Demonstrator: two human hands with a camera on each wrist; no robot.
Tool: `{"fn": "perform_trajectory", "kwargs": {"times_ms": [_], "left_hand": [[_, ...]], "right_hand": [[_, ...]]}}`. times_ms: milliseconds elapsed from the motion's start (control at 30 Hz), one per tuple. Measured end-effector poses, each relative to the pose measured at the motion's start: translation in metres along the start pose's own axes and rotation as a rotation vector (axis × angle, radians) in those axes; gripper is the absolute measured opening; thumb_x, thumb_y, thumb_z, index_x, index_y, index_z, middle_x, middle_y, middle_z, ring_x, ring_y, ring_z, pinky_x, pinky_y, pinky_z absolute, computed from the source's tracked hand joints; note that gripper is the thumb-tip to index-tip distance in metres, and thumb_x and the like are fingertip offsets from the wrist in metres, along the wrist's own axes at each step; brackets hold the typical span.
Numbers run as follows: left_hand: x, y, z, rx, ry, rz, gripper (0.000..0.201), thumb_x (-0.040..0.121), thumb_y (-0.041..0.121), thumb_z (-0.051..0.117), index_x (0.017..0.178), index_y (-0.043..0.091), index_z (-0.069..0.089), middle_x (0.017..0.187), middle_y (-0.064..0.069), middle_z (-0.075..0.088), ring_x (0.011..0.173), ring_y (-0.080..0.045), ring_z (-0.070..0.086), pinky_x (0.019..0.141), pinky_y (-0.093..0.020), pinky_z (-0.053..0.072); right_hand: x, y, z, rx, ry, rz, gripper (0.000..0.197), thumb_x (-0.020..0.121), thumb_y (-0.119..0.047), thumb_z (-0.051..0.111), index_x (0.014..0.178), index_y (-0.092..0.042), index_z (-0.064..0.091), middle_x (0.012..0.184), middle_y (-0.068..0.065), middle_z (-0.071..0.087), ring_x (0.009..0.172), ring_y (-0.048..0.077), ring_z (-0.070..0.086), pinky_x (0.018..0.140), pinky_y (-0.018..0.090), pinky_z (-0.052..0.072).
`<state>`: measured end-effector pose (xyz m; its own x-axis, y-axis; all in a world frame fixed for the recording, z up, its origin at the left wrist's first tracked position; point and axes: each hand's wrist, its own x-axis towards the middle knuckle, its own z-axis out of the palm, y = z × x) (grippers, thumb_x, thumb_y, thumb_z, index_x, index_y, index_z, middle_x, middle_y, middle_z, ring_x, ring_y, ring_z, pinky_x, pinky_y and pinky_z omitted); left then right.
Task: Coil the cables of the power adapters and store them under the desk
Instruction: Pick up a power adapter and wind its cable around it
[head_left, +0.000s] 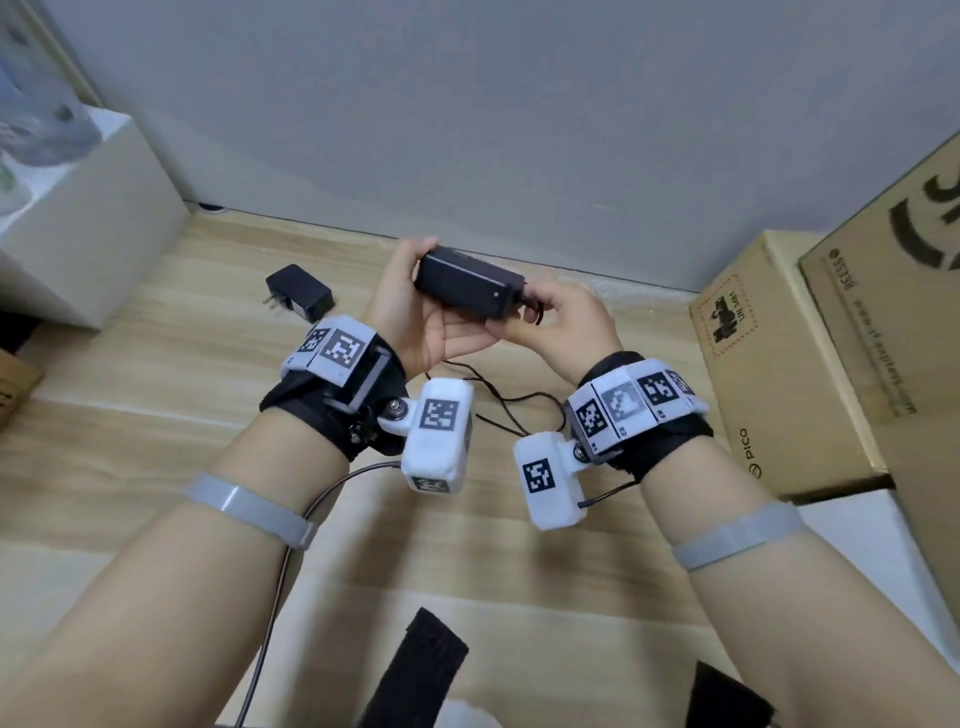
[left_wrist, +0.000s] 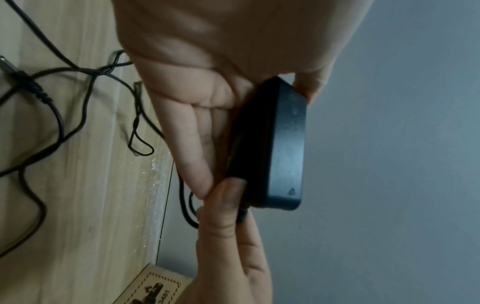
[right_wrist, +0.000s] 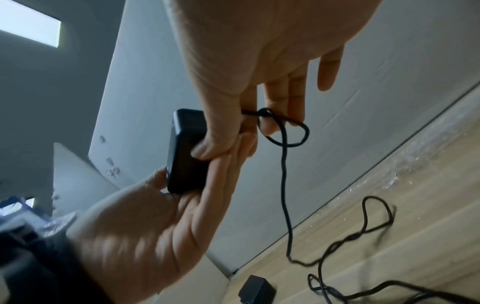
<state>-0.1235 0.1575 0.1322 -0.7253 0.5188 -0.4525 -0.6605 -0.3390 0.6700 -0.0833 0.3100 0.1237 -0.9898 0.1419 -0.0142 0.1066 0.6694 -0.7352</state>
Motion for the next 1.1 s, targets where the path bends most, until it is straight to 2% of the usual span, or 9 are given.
{"fn": "perform_trajectory", "kwargs": {"times_ms": [100,200,400,500,600,667,767,933,1100], "left_hand": [[-0.003,0.000,0.006,0.057,0.045,0.001,0.048,0.092,0.045,0.031,0.101,0.006,0.058,0.088,-0.018,0.069,0.073,-0.027,0.070,0.065,-0.033,0.059],[-0.004,0.001,0.008,0.153,0.135,0.063,0.032,0.093,0.035,0.034,0.101,0.011,0.053,0.100,-0.016,0.062,0.081,-0.031,0.067,0.063,-0.032,0.058],[-0.009,0.011,0.011,0.152,0.016,0.239,0.016,0.091,0.035,0.048,0.092,0.022,0.058,0.100,-0.003,0.059,0.098,-0.019,0.060,0.078,-0.038,0.053],[-0.014,0.014,0.009,0.348,-0.017,0.307,0.022,0.075,0.022,0.072,0.093,0.023,0.059,0.099,0.000,0.060,0.087,-0.014,0.063,0.067,-0.026,0.055],[-0.013,0.015,0.005,0.443,0.066,0.330,0.026,0.072,0.010,0.073,0.091,0.021,0.058,0.092,0.001,0.059,0.078,-0.014,0.062,0.056,-0.019,0.051],[-0.013,0.016,0.004,0.441,0.100,0.335,0.020,0.076,0.015,0.072,0.090,0.020,0.058,0.090,0.000,0.061,0.078,-0.016,0.064,0.049,-0.018,0.047],[-0.013,0.019,0.001,0.338,0.109,0.327,0.024,0.078,0.028,0.069,0.097,0.018,0.058,0.085,0.000,0.067,0.077,-0.016,0.067,0.043,-0.016,0.037],[-0.016,0.028,0.001,0.129,0.115,0.292,0.019,0.085,0.036,0.059,0.093,0.019,0.061,0.074,0.004,0.065,0.065,-0.008,0.063,0.038,-0.010,0.031],[-0.013,0.024,-0.002,0.218,0.129,0.251,0.021,0.083,0.038,0.063,0.093,0.020,0.060,0.076,0.004,0.066,0.070,-0.010,0.065,0.041,-0.012,0.036]], "right_hand": [[-0.006,-0.006,-0.010,-0.208,0.033,-0.047,0.033,0.075,-0.053,0.064,0.085,-0.022,0.067,0.077,-0.006,0.054,0.091,0.017,0.043,0.081,0.034,0.027],[-0.008,-0.011,-0.017,-0.028,0.075,-0.055,0.033,0.080,-0.038,0.066,0.076,-0.006,0.062,0.073,0.011,0.061,0.078,0.023,0.052,0.078,0.038,0.038],[-0.011,-0.021,-0.023,0.234,-0.015,0.005,0.031,0.089,-0.029,0.058,0.066,-0.018,0.041,0.056,-0.005,0.048,0.049,0.014,0.053,0.063,0.029,0.044],[-0.009,-0.022,-0.025,0.207,-0.013,0.012,0.027,0.088,-0.026,0.059,0.070,-0.016,0.042,0.060,-0.003,0.045,0.039,0.007,0.044,0.050,0.020,0.041],[-0.008,-0.021,-0.024,0.174,0.025,-0.030,0.031,0.085,-0.019,0.064,0.062,-0.019,0.042,0.072,-0.002,0.044,0.050,0.011,0.047,0.052,0.022,0.042],[-0.008,-0.019,-0.022,0.163,0.095,-0.038,0.032,0.083,-0.020,0.067,0.059,-0.022,0.046,0.087,-0.002,0.043,0.070,0.016,0.049,0.067,0.029,0.045],[-0.005,-0.011,-0.022,0.065,0.165,0.031,0.030,0.082,-0.020,0.067,0.058,-0.020,0.048,0.100,-0.002,0.043,0.079,0.013,0.047,0.075,0.022,0.037],[-0.005,0.018,-0.020,-0.184,-0.065,0.317,0.022,0.077,-0.015,0.062,0.061,-0.006,0.050,0.066,0.004,0.037,0.067,0.020,0.038,0.060,0.026,0.028],[-0.009,0.013,-0.016,-0.019,0.021,0.234,0.016,0.077,-0.014,0.068,0.070,-0.019,0.054,0.087,0.001,0.052,0.081,0.015,0.048,0.073,0.025,0.035]]}}
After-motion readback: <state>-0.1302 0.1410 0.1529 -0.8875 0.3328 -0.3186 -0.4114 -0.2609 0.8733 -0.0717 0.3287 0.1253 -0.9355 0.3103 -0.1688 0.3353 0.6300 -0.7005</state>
